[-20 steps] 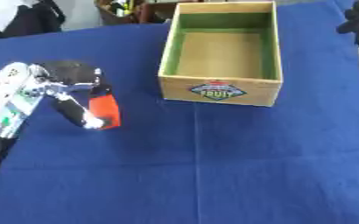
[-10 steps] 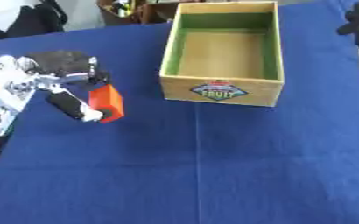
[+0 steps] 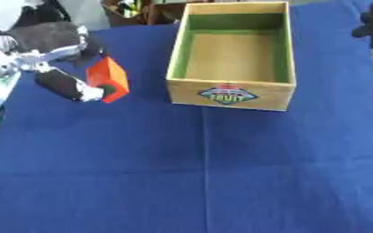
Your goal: Pick up objects on the table and place them in the box.
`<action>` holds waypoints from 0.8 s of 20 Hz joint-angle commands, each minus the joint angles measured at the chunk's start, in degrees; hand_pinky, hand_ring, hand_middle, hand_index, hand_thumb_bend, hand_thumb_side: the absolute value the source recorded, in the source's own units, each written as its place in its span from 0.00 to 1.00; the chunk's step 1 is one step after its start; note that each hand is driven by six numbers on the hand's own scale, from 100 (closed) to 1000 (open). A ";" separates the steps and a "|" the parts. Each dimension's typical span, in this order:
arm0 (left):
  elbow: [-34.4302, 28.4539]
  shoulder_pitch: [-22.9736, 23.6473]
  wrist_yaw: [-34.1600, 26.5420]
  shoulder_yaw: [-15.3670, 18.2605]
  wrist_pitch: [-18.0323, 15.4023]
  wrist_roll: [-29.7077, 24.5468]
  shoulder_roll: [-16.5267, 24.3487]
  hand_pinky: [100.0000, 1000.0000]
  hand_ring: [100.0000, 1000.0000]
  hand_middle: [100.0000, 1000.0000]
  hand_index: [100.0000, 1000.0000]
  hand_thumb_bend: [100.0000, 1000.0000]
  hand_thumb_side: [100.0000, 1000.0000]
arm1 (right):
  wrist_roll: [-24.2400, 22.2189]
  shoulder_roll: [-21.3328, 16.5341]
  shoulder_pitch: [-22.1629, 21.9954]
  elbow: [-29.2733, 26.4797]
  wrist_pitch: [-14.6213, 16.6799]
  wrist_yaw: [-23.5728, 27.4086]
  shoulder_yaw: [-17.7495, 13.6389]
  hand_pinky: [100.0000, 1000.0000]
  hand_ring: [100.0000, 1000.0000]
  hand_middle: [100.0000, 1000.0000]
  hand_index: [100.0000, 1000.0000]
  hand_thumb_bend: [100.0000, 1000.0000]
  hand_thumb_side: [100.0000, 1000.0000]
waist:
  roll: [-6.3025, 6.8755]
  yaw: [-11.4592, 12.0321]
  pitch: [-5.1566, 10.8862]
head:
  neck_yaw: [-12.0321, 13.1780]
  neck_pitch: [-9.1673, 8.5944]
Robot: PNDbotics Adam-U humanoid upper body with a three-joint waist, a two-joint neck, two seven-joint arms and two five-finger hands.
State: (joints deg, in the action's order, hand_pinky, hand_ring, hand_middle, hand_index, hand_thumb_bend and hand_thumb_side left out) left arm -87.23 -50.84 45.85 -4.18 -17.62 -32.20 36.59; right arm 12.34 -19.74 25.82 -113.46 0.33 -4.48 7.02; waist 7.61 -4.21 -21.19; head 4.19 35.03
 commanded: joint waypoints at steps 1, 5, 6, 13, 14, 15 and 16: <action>-2.36 -2.75 2.58 2.53 2.68 2.61 0.02 0.32 0.31 0.18 0.42 0.00 0.69 | 0.07 -0.08 1.33 -1.14 0.34 0.34 -0.26 0.94 0.86 0.54 0.78 0.00 0.54 | -0.19 -0.30 1.14 | 0.81 -1.08; -3.34 -6.00 5.67 2.68 5.19 5.81 -2.38 0.32 0.31 0.18 0.42 0.00 0.68 | -0.15 0.32 2.23 -1.14 0.66 0.64 0.09 0.94 0.86 0.54 0.78 0.00 0.54 | 0.14 -1.60 0.93 | 2.04 -1.58; -3.22 -6.74 6.30 2.51 5.49 6.63 -3.06 0.32 0.31 0.18 0.42 0.00 0.68 | -0.17 0.43 2.43 -1.14 0.72 0.71 0.15 0.94 0.86 0.54 0.78 0.00 0.54 | 0.23 -1.98 0.83 | 2.38 -1.73; 1.83 -11.36 11.57 0.65 4.83 12.59 -7.46 0.33 0.31 0.18 0.42 0.00 0.69 | -0.22 1.17 3.74 -1.14 1.02 1.20 0.59 0.94 0.86 0.54 0.78 0.00 0.53 | 0.68 -4.05 0.05 | 4.66 -2.51; 2.39 -11.78 12.45 0.48 4.59 13.47 -7.96 0.33 0.31 0.18 0.42 0.00 0.69 | -0.13 1.28 3.90 -1.14 1.03 1.29 0.61 0.94 0.86 0.54 0.78 0.00 0.53 | 0.67 -4.27 -0.03 | 4.97 -2.64; 2.77 -12.13 13.34 0.34 4.42 14.36 -8.44 0.33 0.31 0.18 0.42 0.00 0.69 | 0.04 1.39 4.08 -1.14 1.06 1.39 0.61 0.94 0.86 0.54 0.78 0.00 0.53 | 0.66 -4.52 -0.11 | 5.31 -2.80; 3.11 -12.35 14.15 0.18 4.27 15.20 -8.86 0.33 0.31 0.18 0.42 0.00 0.69 | 0.23 1.47 4.24 -1.14 1.08 1.48 0.62 0.94 0.86 0.54 0.78 0.00 0.53 | 0.66 -4.75 -0.18 | 5.61 -2.92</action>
State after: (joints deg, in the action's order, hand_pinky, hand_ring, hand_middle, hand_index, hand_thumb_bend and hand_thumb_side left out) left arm -84.09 -61.73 58.90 -4.06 -13.19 -18.24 27.24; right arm 12.36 -18.20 29.30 -113.46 1.23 -3.50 7.64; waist 8.67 -9.11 -22.48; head 9.26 32.89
